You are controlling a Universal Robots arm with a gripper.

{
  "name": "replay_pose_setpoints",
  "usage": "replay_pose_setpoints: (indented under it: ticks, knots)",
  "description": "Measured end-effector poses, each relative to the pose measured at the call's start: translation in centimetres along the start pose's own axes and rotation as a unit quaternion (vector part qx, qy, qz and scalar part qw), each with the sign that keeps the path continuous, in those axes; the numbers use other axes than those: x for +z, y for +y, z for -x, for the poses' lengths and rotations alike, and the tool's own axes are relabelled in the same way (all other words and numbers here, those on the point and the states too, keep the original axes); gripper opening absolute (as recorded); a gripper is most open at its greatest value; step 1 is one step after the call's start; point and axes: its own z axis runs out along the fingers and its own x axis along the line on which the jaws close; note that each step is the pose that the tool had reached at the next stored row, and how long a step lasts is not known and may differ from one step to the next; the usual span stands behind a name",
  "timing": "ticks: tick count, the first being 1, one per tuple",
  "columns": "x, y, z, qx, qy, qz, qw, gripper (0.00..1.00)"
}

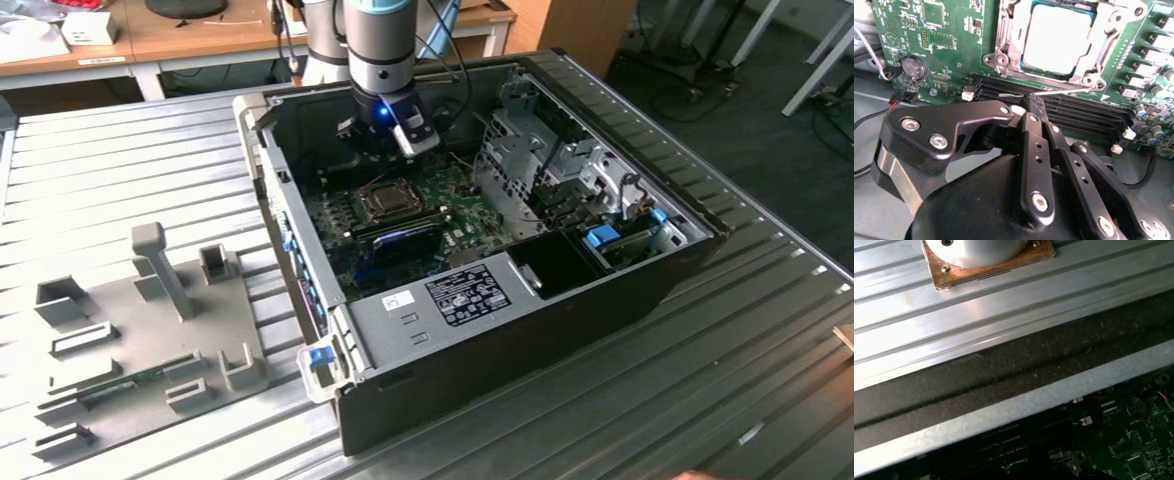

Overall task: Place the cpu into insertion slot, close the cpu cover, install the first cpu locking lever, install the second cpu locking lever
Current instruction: 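Install the first cpu locking lever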

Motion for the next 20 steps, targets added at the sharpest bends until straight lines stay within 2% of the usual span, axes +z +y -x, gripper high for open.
replay_pose_setpoints:
  ticks: [20]
  knots:
    - [0.18,0.22,-0.1,0.0,0.0,0.0002,1.0,0.11]
